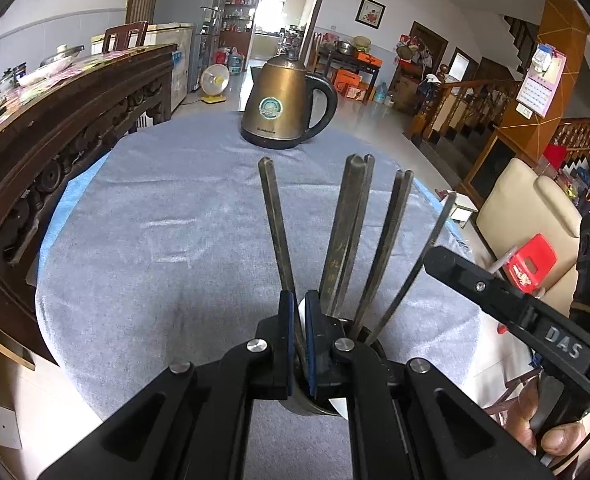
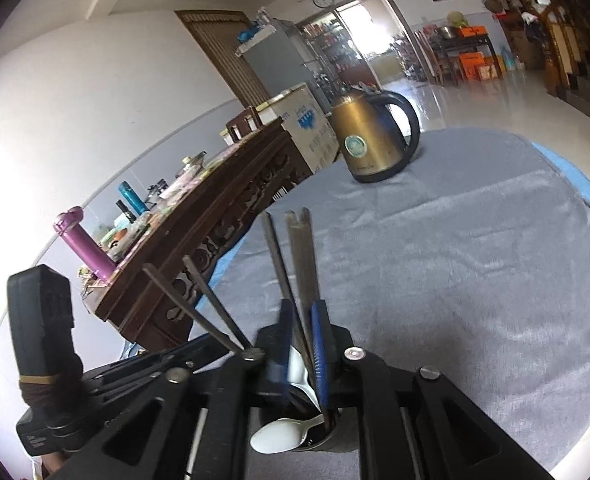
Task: Organize utensils
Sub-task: 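Open both tools and withdraw them upward from the grey cup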
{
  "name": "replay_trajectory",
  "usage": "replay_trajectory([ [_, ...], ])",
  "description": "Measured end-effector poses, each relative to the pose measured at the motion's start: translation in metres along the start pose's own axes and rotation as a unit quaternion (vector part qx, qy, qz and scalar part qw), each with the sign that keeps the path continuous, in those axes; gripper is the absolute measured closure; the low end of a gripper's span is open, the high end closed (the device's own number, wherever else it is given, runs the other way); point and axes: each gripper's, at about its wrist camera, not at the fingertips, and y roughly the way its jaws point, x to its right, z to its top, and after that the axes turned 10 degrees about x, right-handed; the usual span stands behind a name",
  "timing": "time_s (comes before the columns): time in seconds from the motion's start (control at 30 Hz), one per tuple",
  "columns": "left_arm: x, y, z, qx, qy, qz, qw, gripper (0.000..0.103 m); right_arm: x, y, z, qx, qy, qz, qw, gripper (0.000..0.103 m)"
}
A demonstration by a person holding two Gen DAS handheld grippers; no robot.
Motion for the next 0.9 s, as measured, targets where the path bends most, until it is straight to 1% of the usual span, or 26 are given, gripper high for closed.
replay_trajectory([
  [0.03, 0.000, -0.001, 0.000, 0.000, -0.001, 0.000, 1.0000, 0.098, -0.002, -0.003, 0.001, 0.004, -0.004, 0.000, 1.000, 0.064],
  [0.07, 0.000, -0.002, 0.000, 0.002, -0.001, 0.001, 1.0000, 0.098, -0.004, -0.005, 0.001, 0.011, -0.008, -0.001, 1.000, 0.049],
  [0.1, 0.000, -0.003, 0.000, 0.002, -0.002, 0.000, 1.0000, 0.098, -0.006, -0.008, 0.002, 0.017, -0.011, -0.003, 1.000, 0.045],
  [0.13, 0.001, -0.004, 0.000, 0.000, -0.002, -0.002, 1.0000, 0.098, -0.007, -0.011, 0.002, 0.025, -0.015, -0.004, 1.000, 0.045],
  [0.2, 0.001, -0.005, -0.001, -0.003, -0.002, 0.001, 1.0000, 0.097, -0.009, -0.013, 0.003, 0.024, -0.020, -0.007, 0.999, 0.045],
  [0.27, 0.002, -0.007, -0.002, -0.005, -0.001, 0.009, 0.9999, 0.089, -0.008, -0.014, 0.004, 0.021, -0.018, -0.016, 0.999, 0.045],
  [0.3, 0.002, -0.009, -0.002, -0.004, 0.000, 0.015, 0.9999, 0.078, -0.007, -0.014, 0.003, 0.019, -0.017, -0.019, 1.000, 0.045],
  [0.33, 0.001, -0.010, -0.002, -0.001, 0.000, 0.022, 0.9998, 0.062, -0.006, -0.015, 0.003, 0.017, -0.015, -0.021, 1.000, 0.045],
  [0.4, 0.000, -0.015, -0.002, 0.007, 0.001, 0.036, 0.9993, 0.048, -0.004, -0.017, 0.002, 0.011, -0.013, -0.029, 0.999, 0.045],
  [0.47, 0.002, -0.020, -0.002, 0.015, 0.012, 0.052, 0.9985, 0.047, -0.003, -0.018, 0.001, 0.000, -0.014, -0.031, 0.999, 0.045],
  [0.53, 0.005, -0.023, -0.002, 0.015, 0.024, 0.063, 0.9976, 0.040, -0.004, -0.018, -0.002, -0.011, -0.019, -0.037, 0.999, 0.044],
  [0.6, 0.009, -0.029, -0.003, 0.022, 0.034, 0.074, 0.9964, 0.037, -0.007, -0.017, -0.005, -0.023, -0.026, -0.042, 0.999, 0.038],
  [0.8, 0.017, -0.046, -0.001, 0.048, 0.070, 0.111, 0.9903, 0.031, -0.013, -0.023, -0.014, -0.036, -0.045, -0.053, 0.997, 0.038],
  [0.9, 0.017, -0.054, 0.000, 0.062, 0.080, 0.128, 0.9866, 0.030, -0.014, -0.028, -0.015, -0.036, -0.047, -0.056, 0.997, 0.038],
])
